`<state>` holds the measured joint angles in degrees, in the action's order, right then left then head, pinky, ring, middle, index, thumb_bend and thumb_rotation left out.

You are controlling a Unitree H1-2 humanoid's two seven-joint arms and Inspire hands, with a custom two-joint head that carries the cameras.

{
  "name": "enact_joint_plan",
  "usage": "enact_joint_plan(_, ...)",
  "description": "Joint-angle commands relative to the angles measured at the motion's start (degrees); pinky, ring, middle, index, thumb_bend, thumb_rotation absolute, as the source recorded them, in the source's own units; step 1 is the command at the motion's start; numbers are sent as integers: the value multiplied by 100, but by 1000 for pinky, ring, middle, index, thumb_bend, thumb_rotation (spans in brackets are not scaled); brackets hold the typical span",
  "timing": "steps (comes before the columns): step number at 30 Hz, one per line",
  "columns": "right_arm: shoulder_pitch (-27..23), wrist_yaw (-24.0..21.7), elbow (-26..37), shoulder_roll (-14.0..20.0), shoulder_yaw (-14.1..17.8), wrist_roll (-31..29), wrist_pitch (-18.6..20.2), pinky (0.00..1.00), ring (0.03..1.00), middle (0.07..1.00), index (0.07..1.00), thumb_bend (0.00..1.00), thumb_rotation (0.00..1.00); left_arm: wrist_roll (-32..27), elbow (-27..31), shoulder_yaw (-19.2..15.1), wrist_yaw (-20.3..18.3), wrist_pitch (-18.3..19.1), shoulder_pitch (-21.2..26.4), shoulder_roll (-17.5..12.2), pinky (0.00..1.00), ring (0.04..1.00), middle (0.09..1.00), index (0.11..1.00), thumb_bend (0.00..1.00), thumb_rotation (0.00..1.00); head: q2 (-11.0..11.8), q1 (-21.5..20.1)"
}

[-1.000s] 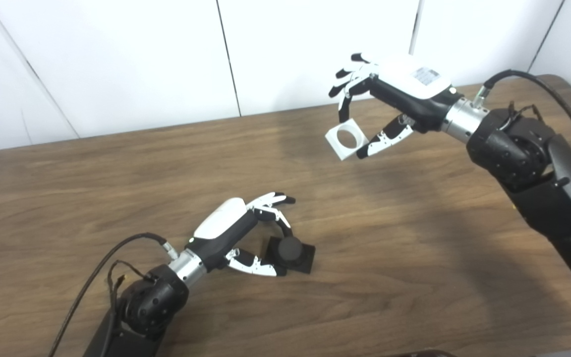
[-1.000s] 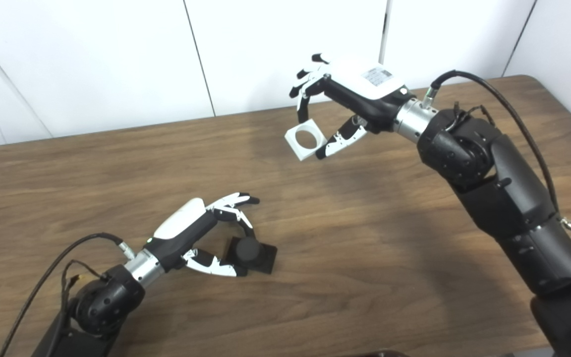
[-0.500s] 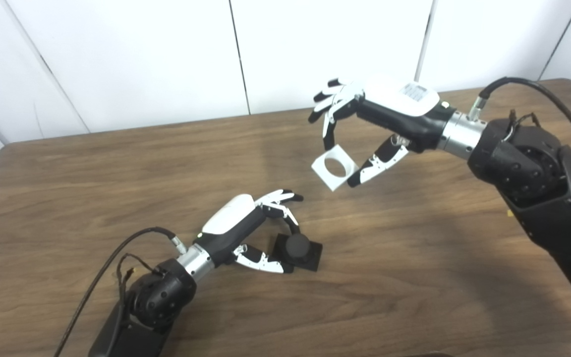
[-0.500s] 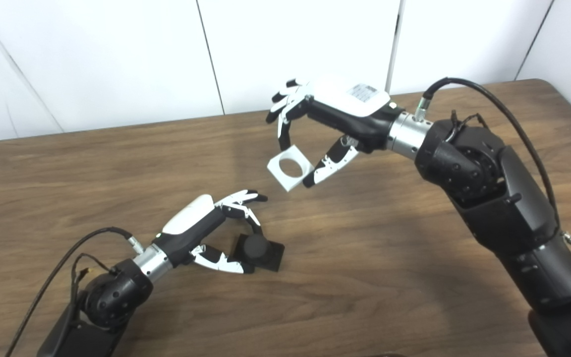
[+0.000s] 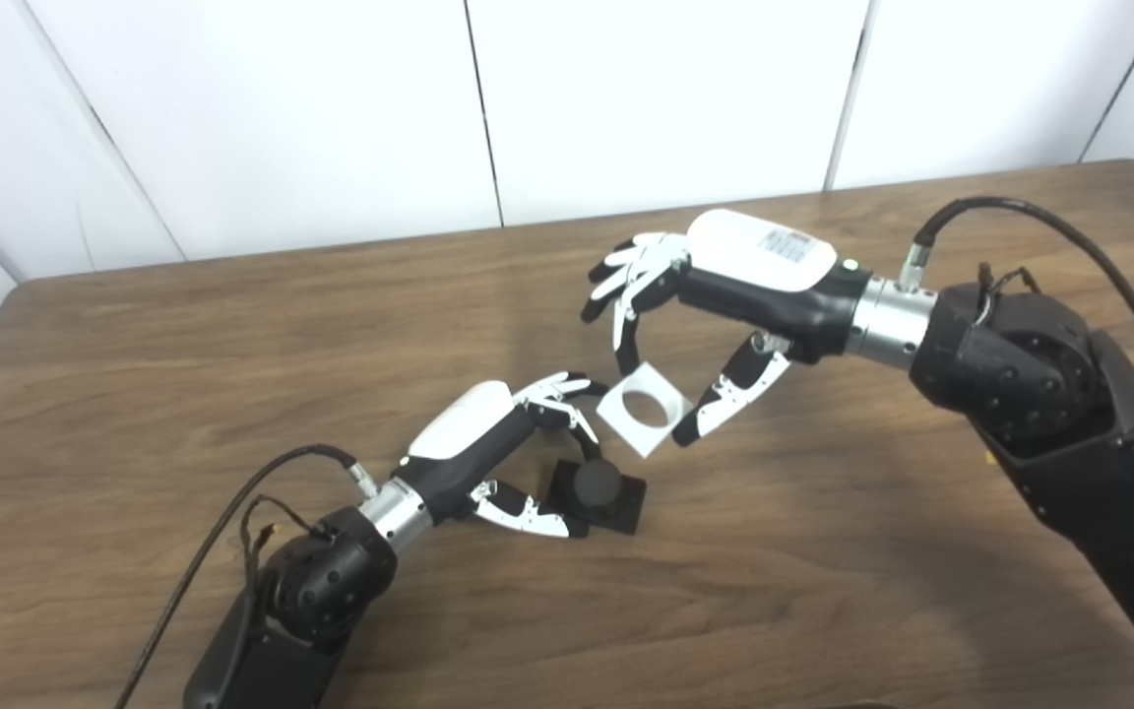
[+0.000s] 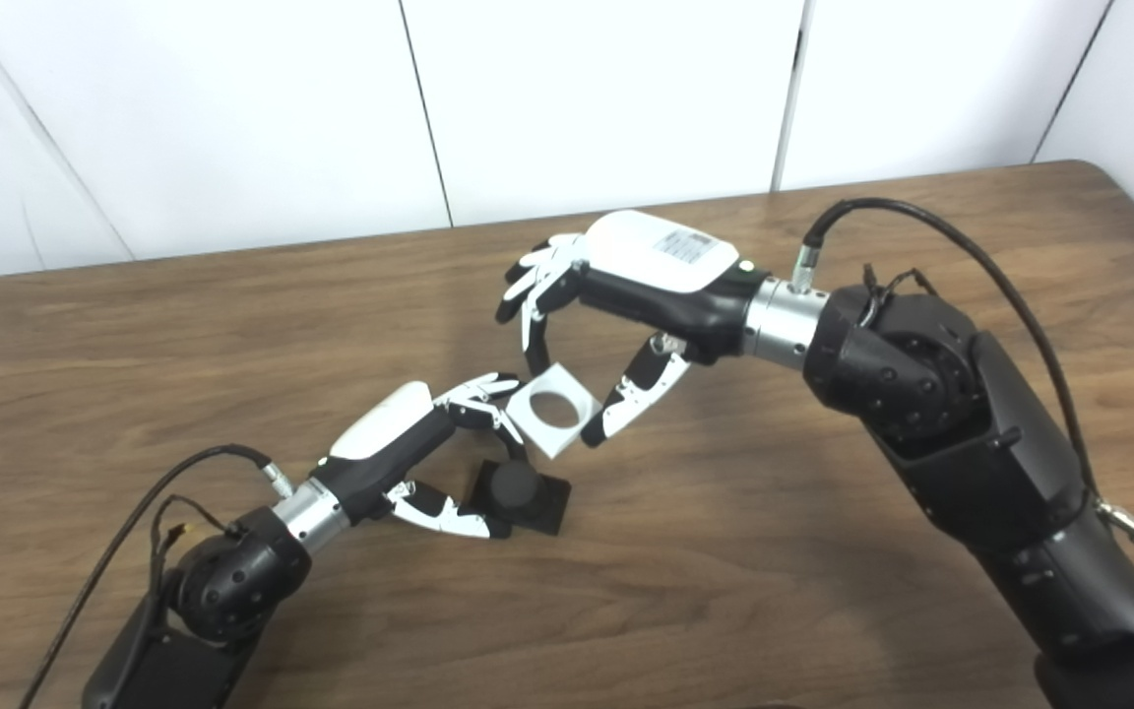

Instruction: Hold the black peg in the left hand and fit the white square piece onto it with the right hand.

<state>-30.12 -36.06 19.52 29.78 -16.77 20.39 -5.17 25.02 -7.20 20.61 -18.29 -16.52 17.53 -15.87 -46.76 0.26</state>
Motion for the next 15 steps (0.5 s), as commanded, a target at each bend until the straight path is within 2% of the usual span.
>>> enact_joint_plan(1, -154, -2, 164, -60, 16, -115, 12, 929, 884, 784, 478, 521, 141, 136, -106, 50, -96, 265, 97, -24, 812, 965, 917, 498, 515, 89, -7, 8)
enact_joint_plan(15, 77, -176, 197, -307, -193, -125, 152, 970, 908, 800, 478, 520, 141, 168, -48, 59, -95, 328, 82, -12, 823, 967, 919, 498, 514, 89, -39, 17)
